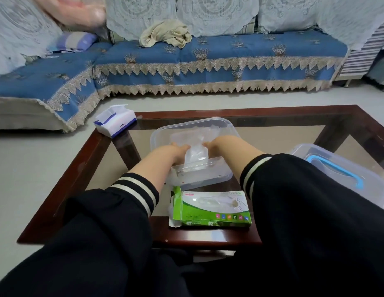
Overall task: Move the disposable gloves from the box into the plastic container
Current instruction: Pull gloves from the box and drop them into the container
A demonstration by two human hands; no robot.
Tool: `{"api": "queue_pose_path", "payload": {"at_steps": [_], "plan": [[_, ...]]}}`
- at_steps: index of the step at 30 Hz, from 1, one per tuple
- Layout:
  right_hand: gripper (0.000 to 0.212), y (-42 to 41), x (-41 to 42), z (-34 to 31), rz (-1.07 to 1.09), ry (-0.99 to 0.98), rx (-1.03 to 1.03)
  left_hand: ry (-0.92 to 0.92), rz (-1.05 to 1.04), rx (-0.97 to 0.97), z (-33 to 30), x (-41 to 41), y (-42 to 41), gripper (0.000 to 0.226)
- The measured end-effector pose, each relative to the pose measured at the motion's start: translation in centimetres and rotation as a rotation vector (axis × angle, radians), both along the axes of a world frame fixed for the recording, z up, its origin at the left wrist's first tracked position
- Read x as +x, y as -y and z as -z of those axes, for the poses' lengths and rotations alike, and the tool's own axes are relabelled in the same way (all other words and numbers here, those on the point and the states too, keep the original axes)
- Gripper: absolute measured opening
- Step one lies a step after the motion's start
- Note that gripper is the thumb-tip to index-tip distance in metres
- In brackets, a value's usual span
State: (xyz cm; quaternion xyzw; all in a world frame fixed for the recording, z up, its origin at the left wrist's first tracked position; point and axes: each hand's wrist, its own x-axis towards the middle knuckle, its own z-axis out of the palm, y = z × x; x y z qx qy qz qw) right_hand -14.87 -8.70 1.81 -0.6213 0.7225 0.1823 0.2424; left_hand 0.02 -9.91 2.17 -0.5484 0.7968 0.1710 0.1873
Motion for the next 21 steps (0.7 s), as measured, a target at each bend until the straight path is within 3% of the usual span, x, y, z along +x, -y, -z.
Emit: {"api": "queue_pose_path", "payload": {"at_steps": [4, 7, 11, 13, 15, 16, 18, 21], "plan": [[0.061, 1.0, -0.7, 1.7, 0.08, -0.034, 0.07, 0.115, 0.118, -0.053, 0.8, -0.4, 0.0, 0.063], [0.054, 0.0, -0.3, 1.2, 0.118, 0.042, 0.018, 0.113, 0.098, -0.012, 0.0, -0.2, -0.5, 0.048], [0.048, -1.0, -0.5, -1.7, 0.068, 0.116, -0.241, -0.109, 0.075, -0.257, -1.9, 0.1, -0.5, 0.039], [0.036, -2.6, -0.5, -3.0, 0.067, 0.085, -0.503, -0.287, 0.076, -0.426, -2.8, 0.7, -1.6, 0.029], [0.023, -5.5, -0.2, -3.5, 0.087, 0.179, -0.783, -0.528, 0.078, -0.424, -3.6, 1.5, -4.3, 0.013], [0.02, -7.1, 0.1, -3.4, 0.101, 0.276, -0.814, -0.625, 0.096, -0.359, -3.9, 2.1, -5.7, 0.007], [0.021, -10.6, 0.8, -2.5, 0.08, 0.449, -0.633, -0.72, 0.103, -0.146, -3.7, 3.5, -8.5, 0.004], [0.027, -13.5, 1.7, 1.5, -0.011, 0.476, -0.413, -0.583, 0.094, 0.009, -1.0, 4.9, -10.2, 0.031]]}}
